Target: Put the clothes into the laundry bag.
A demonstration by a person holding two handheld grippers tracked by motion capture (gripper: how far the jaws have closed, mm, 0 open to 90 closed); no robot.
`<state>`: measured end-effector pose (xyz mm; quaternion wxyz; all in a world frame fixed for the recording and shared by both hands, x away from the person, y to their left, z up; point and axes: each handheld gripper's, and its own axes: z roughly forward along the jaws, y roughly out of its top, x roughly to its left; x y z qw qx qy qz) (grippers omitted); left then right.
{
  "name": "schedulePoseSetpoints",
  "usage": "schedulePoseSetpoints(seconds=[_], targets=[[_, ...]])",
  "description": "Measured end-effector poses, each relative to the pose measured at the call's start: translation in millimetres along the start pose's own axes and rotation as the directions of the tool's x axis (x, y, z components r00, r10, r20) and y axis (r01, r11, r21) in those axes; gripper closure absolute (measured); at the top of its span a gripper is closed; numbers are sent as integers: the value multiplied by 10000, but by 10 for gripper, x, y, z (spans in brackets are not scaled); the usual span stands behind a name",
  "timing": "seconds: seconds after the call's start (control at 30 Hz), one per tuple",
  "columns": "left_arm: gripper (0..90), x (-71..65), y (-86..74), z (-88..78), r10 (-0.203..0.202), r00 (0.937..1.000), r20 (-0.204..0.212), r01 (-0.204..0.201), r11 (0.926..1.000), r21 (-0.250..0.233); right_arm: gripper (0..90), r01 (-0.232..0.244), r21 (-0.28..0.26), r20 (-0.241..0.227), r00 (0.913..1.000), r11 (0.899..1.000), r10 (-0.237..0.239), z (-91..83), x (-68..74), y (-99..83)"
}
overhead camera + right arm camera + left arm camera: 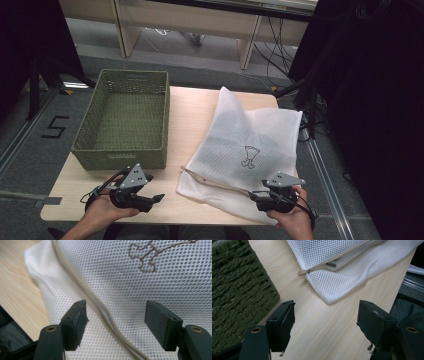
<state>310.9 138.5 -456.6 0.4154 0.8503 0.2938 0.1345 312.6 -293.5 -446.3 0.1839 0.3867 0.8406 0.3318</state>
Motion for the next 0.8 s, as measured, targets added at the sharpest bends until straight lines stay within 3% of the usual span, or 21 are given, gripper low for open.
schedulePoseSetpoints(seconds=[0.33,0.8], targets=[[215,-32,-15,-1,-293,9995,71,295,9991,-318,337,193,250,-161,9997,9995,-189,-21,107,-66],[211,-29,-20,24,-103,9999,14,103,9998,-172,337,308,410,-76,9995,9987,-305,-7,97,-70]])
